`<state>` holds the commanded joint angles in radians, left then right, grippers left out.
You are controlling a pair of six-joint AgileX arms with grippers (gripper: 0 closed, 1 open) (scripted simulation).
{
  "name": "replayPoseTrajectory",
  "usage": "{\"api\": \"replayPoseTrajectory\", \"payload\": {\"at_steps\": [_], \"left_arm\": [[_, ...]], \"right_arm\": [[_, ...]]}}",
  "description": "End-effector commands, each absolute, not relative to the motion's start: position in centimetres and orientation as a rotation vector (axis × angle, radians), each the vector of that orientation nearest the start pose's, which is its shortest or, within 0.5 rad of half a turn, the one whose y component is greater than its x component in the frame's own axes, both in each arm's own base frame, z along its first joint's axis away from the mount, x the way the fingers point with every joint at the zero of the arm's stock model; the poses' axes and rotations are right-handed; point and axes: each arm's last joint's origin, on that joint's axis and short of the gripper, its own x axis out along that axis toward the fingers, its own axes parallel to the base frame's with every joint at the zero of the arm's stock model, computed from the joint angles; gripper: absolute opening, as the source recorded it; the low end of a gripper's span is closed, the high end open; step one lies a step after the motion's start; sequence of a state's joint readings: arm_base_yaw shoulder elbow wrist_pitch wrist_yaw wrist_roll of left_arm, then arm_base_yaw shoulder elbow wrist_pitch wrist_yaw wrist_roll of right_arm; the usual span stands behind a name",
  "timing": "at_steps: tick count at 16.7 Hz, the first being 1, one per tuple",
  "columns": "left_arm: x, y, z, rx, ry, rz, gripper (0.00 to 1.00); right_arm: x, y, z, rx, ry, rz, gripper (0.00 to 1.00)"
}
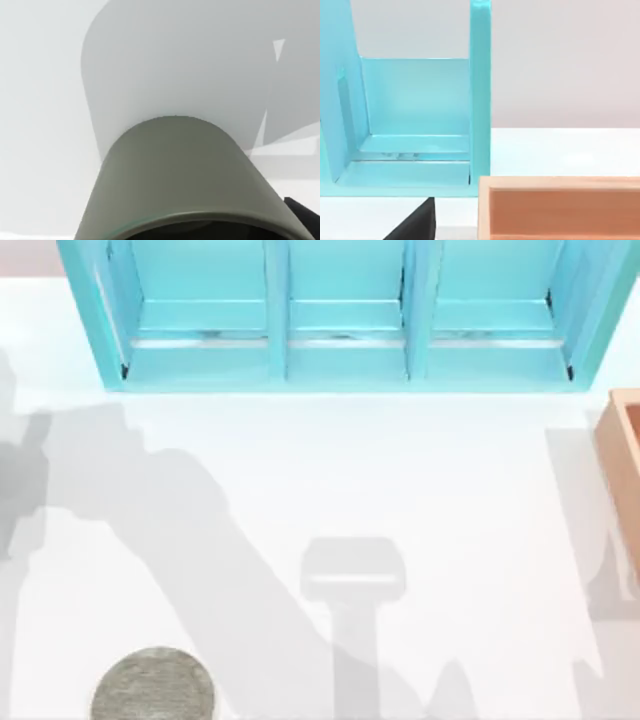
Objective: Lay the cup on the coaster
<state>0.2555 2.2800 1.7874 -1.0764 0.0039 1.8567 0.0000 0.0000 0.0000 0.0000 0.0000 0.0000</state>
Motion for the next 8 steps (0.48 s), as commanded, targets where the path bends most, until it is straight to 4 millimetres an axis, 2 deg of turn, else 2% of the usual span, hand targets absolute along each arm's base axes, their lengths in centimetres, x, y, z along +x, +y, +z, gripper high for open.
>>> {"api": "replayPoseTrajectory", "payload": {"at_steps": [8], "left_arm": [[42.68,11.34,13.93,1.225,1.198,-1.221,0.00]], "right_arm": [[10.57,-0.12,16.00,0.000,0.000,0.000,1.00]]}}
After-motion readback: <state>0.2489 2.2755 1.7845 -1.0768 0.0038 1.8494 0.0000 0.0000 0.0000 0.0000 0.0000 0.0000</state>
